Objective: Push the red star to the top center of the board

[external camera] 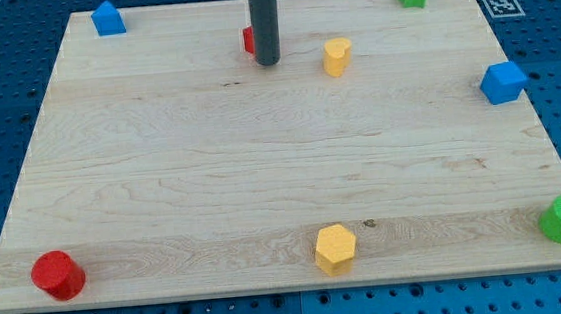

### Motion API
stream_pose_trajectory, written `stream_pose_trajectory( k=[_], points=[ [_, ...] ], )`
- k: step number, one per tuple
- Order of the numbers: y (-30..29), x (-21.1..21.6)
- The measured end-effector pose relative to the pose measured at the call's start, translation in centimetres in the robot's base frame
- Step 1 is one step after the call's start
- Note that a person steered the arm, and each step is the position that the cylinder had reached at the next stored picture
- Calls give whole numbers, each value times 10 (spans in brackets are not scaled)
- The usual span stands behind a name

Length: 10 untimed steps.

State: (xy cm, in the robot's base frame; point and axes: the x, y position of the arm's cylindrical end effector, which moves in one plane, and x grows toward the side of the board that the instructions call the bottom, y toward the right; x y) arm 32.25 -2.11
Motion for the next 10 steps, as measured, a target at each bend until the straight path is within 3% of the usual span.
stream_pose_trajectory(
  k=[1,3,4,6,8,10],
  points=[
    [-11,-14],
    [38,-20],
    [27,-35],
    [7,-11],
    [-8,-63],
    [-7,-62]
  ],
)
